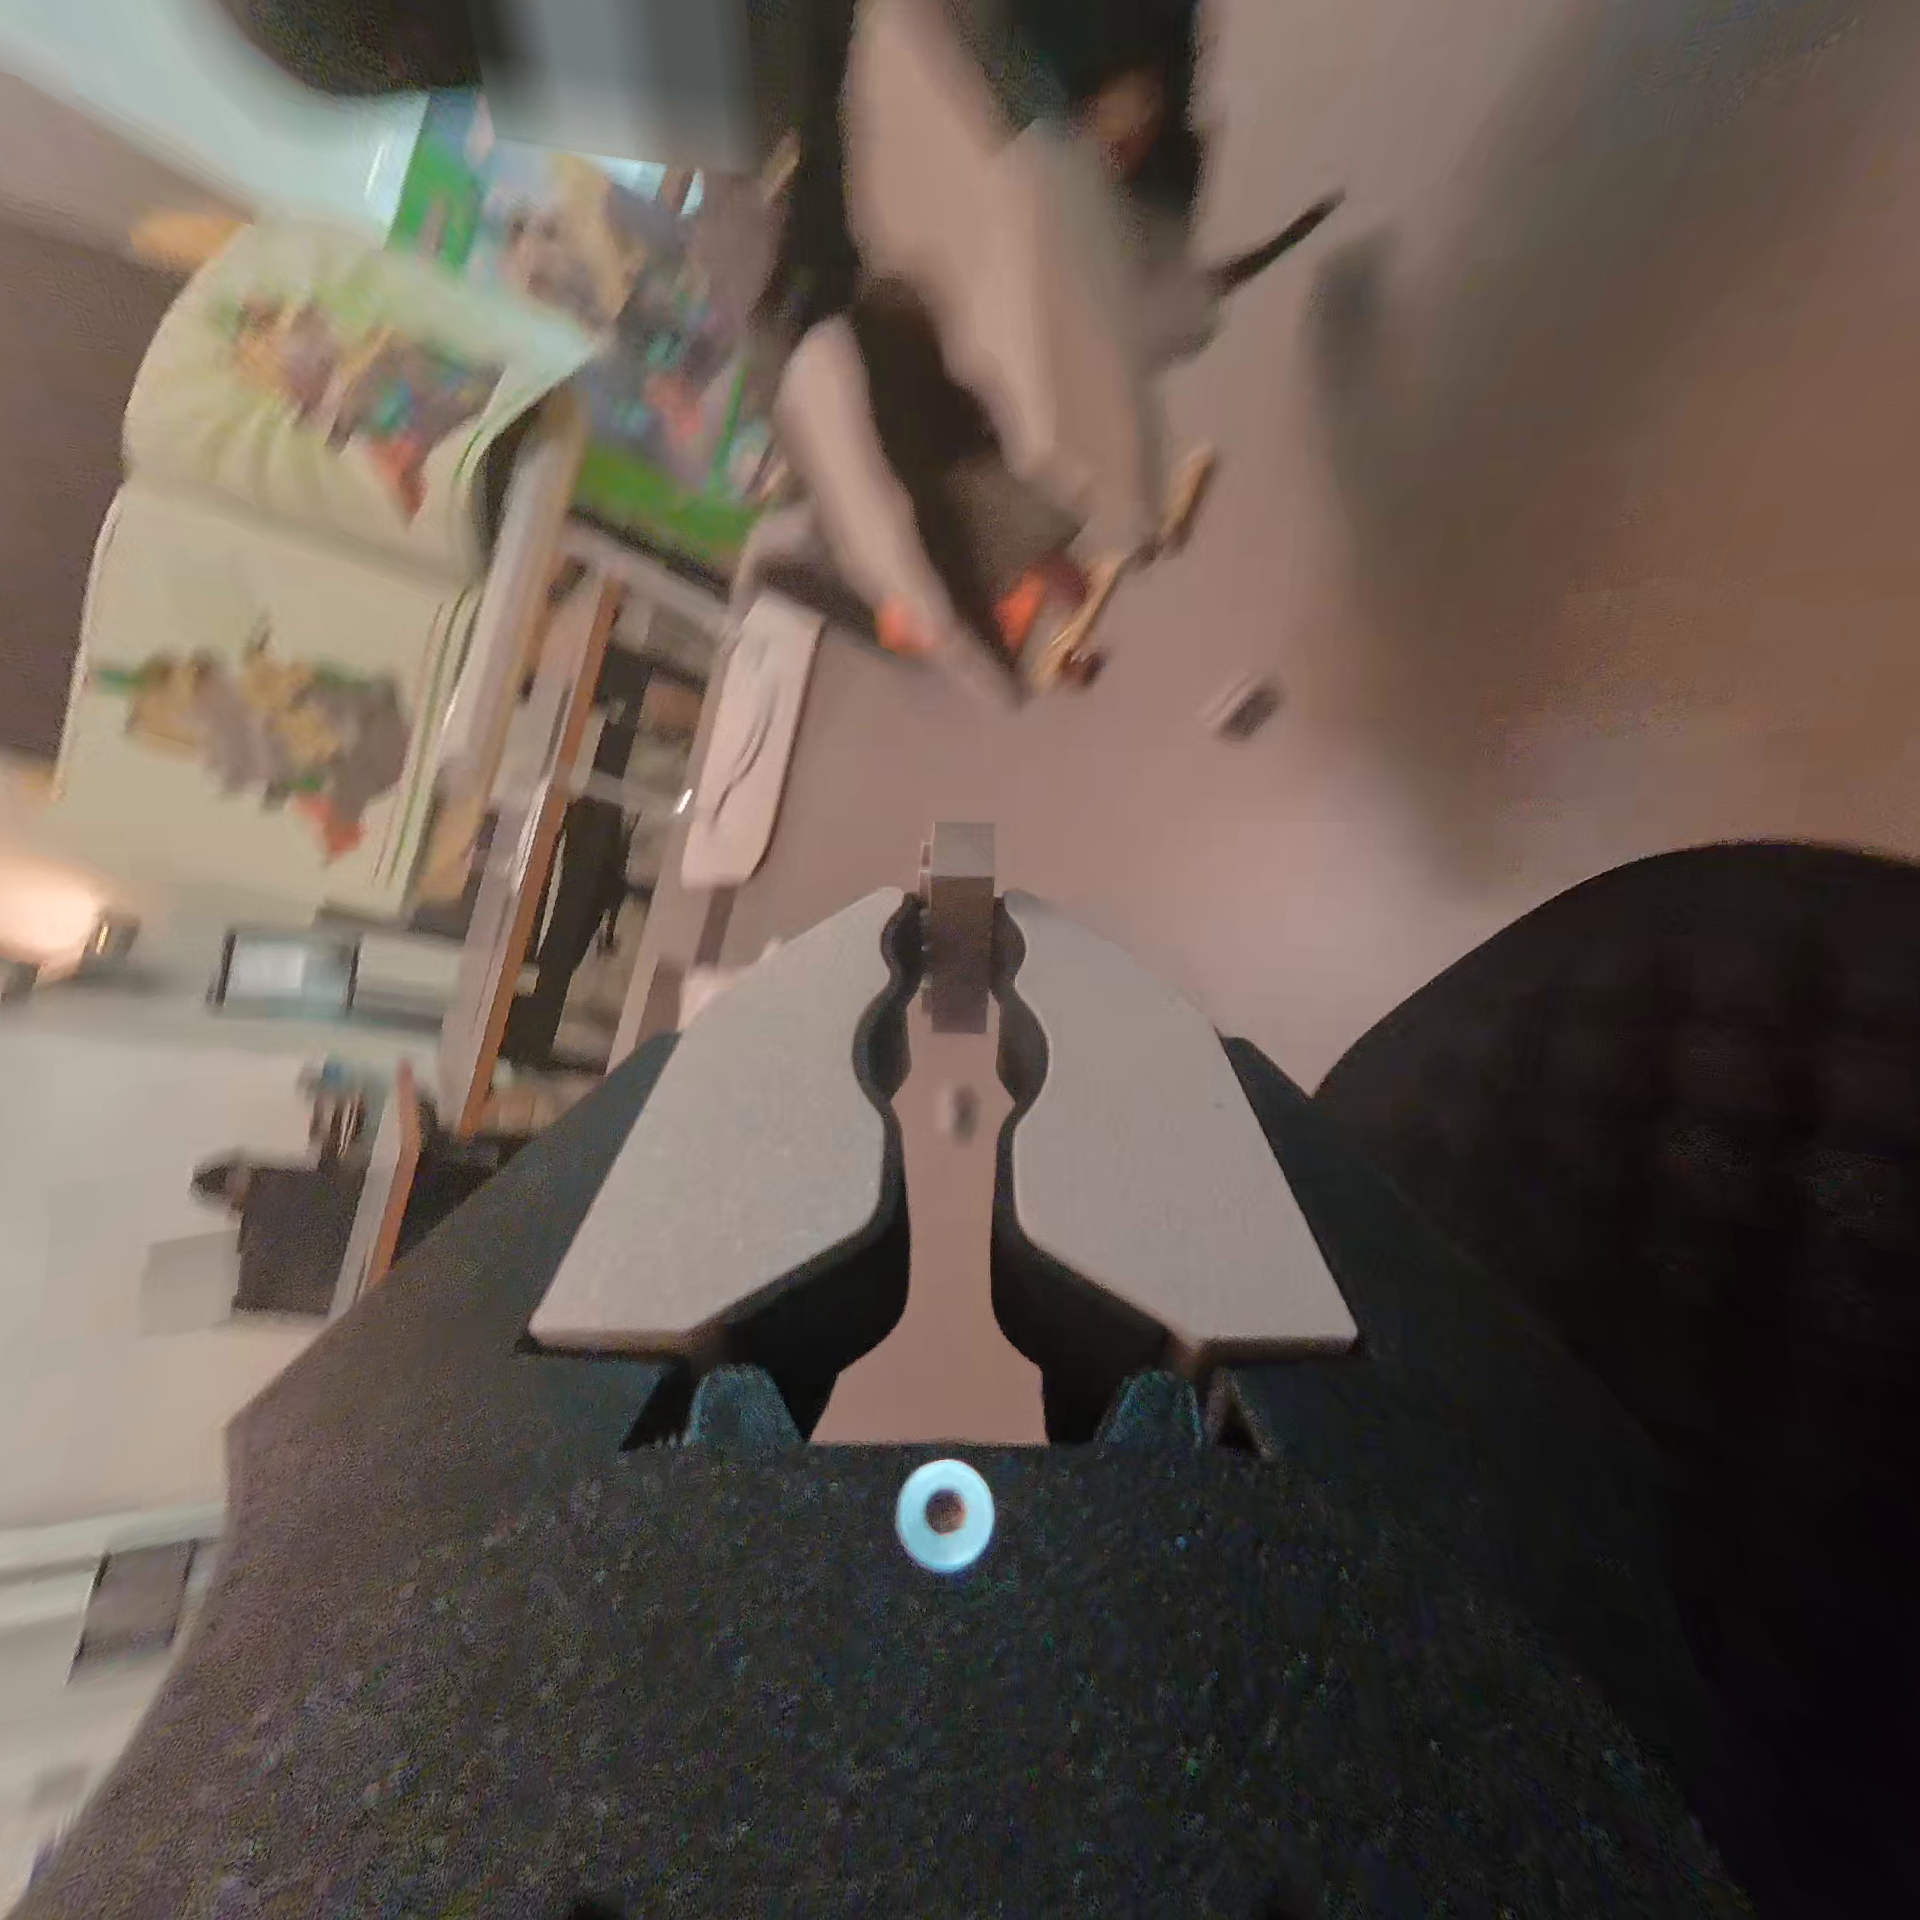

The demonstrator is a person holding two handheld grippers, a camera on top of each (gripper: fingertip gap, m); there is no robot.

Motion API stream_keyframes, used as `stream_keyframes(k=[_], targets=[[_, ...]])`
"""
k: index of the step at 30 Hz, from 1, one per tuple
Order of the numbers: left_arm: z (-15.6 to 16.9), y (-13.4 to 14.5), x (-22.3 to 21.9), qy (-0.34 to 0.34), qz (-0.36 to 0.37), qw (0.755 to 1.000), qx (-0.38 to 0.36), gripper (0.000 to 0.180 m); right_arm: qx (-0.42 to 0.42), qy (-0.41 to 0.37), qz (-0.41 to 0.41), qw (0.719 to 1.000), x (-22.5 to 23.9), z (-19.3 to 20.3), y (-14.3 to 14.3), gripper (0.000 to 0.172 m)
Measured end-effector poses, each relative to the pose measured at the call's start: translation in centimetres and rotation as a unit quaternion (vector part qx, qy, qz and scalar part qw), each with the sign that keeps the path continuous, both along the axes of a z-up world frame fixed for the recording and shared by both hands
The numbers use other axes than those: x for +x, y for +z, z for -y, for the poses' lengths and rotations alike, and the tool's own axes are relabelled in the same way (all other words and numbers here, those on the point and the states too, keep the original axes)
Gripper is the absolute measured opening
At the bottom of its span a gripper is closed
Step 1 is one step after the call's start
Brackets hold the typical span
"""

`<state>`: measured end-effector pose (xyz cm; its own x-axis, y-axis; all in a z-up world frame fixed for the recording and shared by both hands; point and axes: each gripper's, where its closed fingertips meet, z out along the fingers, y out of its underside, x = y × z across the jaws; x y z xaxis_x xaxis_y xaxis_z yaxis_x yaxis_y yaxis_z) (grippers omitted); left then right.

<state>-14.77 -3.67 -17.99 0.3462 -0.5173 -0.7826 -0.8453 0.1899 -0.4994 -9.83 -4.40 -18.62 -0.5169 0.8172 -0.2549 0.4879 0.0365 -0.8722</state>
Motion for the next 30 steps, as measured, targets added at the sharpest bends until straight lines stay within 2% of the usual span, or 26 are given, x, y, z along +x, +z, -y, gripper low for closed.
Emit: stream_keyframes(k=[2,4,8,10,12,14,16,18,20,23,26,30], targets=[[-1.2,1.6,-5.0,0.097,0.013,0.995,0.005,0.012,0.048,-0.056,-0.002,0.997,1.0,-1.9,-1.0,0.037],[-1.7,2.9,-10.9,0.197,0.024,0.98,-0.001,0.012,0.077,-0.096,-0.002,0.992,2.3,-3.0,-1.9,0.036],[-0.9,3.7,-21.8,0.368,0.08,0.925,-0.047,0.012,0.079,-0.145,0.004,0.986,4.9,-3.8,-3.3,0.034],[0.1,2.9,-25.5,0.426,0.124,0.89,-0.101,0.012,0.076,-0.164,0.004,0.984,6.0,-4.1,-3.7,0.034],[1.0,1.3,-28.3,0.479,0.173,0.845,-0.161,0.013,0.07,-0.181,-0.008,0.981,6.8,-4.4,-3.6,0.034],[1.8,-0.6,-30.1,0.516,0.193,0.807,-0.211,0.016,0.068,-0.195,-0.018,0.978,7.3,-4.9,-3.2,0.034],[1.9,-1.1,-31.0,0.537,0.197,0.793,-0.211,0.031,0.075,-0.208,-0.023,0.975,7.8,-5.7,-2.9,0.034],[1.5,-0.7,-31.0,0.542,0.194,0.794,-0.195,0.049,0.089,-0.222,-0.017,0.971,8.3,-6.5,-3.0,0.034],[0.8,0.6,-30.6,0.544,0.188,0.802,-0.158,0.058,0.11,-0.24,-0.003,0.964,8.8,-7.6,-3.5,0.034],[-0.9,3.4,-28.1,0.512,0.182,0.833,-0.103,0.055,0.146,-0.272,0.034,0.951,9.5,-9.3,-5.0,0.034],[-2.6,5.0,-23.3,0.449,0.172,0.872,-0.09,0.051,0.174,-0.287,0.074,0.939,10.1,-10.4,-6.7,0.034],[-4.6,3.7,-16.1,0.349,0.152,0.913,-0.145,0.049,0.201,-0.285,0.134,0.927,10.4,-10.8,-8.8,0.028]])
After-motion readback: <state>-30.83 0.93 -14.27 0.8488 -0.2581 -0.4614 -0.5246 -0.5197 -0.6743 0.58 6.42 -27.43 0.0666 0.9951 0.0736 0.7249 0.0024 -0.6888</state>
